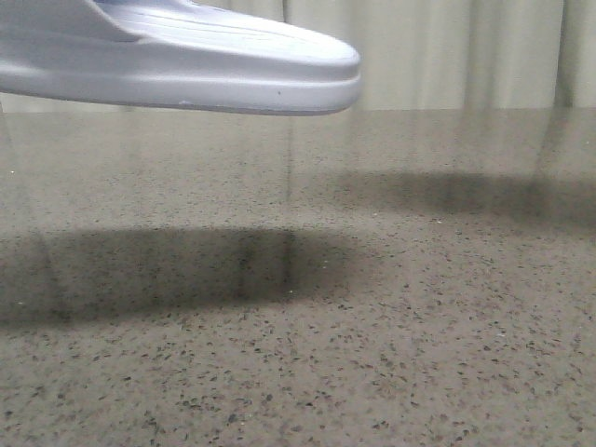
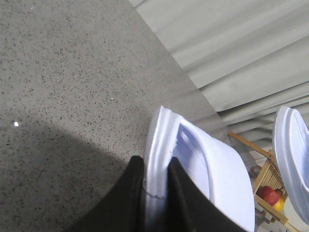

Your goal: Insert blue slippers together front up

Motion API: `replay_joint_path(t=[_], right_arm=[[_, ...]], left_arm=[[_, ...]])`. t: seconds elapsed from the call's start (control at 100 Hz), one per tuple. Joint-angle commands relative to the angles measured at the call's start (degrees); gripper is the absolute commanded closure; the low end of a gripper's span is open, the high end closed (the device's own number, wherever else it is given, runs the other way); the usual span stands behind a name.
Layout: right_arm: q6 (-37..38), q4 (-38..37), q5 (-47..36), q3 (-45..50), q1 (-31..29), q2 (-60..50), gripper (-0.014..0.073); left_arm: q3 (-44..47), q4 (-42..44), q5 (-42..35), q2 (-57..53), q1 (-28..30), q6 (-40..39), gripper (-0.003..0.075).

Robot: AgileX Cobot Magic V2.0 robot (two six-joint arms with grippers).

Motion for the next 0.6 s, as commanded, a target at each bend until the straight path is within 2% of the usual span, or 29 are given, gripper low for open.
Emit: replay_joint_path(t=[0.0,0.25,0.59], right_arm=[[-0.3,2.8,1.5,-1.5,0.2,-1.5,0.0700],[-0.3,7.4,11.4,-1.5,0.2,-2.0,0.0700],[-0.3,7.7,19.0,-1.5,0.2,-2.0,0.0700]], left_arm=[[-2.1,-2.7,-3.0,0.2,-0.4,-0.2,0.0704],[-2.1,-5.9,-5.0,0.2,-0.4,-0.2,0.0704],[-2.1,-9.9,-5.0,0.2,-0.4,-0.2,0.0704]])
